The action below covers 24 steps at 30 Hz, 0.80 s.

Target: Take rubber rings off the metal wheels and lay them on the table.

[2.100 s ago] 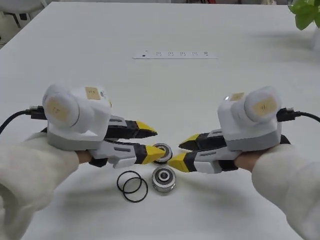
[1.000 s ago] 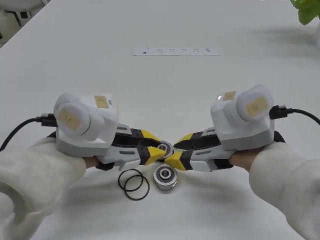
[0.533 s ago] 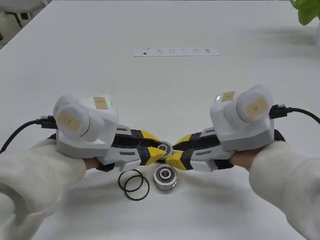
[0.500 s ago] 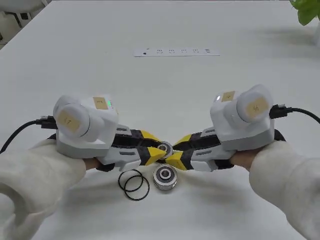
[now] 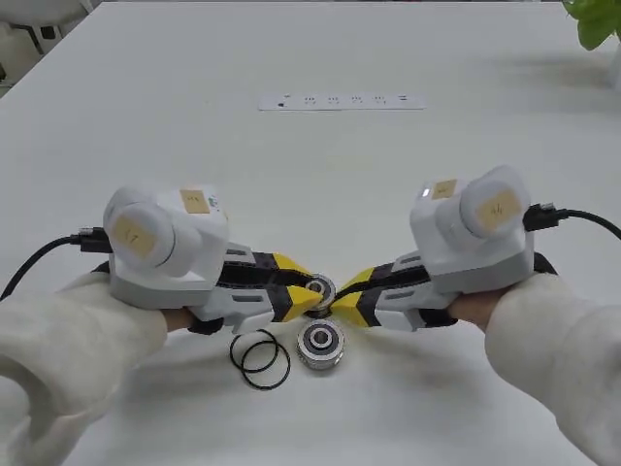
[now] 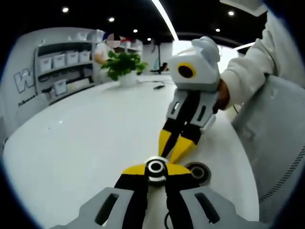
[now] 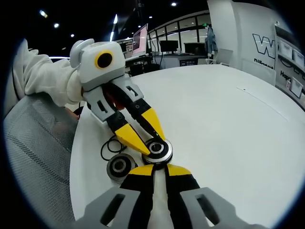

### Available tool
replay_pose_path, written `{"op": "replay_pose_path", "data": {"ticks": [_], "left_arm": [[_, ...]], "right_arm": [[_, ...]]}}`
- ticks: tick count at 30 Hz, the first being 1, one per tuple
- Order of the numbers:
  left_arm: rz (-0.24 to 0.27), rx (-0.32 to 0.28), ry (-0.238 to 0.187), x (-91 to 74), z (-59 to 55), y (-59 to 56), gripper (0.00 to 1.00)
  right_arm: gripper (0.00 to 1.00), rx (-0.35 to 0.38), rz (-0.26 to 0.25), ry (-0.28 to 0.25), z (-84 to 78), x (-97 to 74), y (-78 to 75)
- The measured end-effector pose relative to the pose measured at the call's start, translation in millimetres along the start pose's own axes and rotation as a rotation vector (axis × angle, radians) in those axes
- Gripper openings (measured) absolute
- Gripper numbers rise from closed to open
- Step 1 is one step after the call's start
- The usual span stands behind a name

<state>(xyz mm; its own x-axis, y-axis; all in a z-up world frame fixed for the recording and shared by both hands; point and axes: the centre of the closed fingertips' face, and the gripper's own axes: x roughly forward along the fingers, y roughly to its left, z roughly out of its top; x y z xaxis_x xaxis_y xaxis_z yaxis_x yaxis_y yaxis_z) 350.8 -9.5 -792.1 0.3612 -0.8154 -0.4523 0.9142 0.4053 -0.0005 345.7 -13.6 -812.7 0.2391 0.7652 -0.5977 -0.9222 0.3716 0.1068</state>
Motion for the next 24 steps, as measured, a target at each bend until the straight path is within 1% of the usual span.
{"op": "replay_pose_path", "data": {"ticks": [2, 14, 18, 20, 24], "left_arm": [[0.000, -0.001, -0.001, 0.0, 0.0, 0.0, 0.14], [0.002, 0.004, -0.001, -0.5, -0.1, -1.4, 0.14], [0.003, 0.007, 0.000, -0.9, -0.1, -1.8, 0.14], [0.004, 0.008, 0.001, -1.1, -0.2, -2.0, 0.14], [0.005, 0.008, 0.001, -1.3, -0.3, -2.2, 0.14]], "right_arm": [[0.05, 0.017, 0.000, 0.000, -0.3, 0.0, -0.1], [0.01, -0.027, -0.036, 0.018, 0.6, -0.5, -4.4], [0.00, -0.042, -0.053, 0.028, 0.7, -0.2, -5.5], [0.00, -0.062, -0.074, 0.029, 2.0, -1.2, -8.6], [0.00, -0.053, -0.074, 0.031, 1.4, -1.3, -8.3]]}}
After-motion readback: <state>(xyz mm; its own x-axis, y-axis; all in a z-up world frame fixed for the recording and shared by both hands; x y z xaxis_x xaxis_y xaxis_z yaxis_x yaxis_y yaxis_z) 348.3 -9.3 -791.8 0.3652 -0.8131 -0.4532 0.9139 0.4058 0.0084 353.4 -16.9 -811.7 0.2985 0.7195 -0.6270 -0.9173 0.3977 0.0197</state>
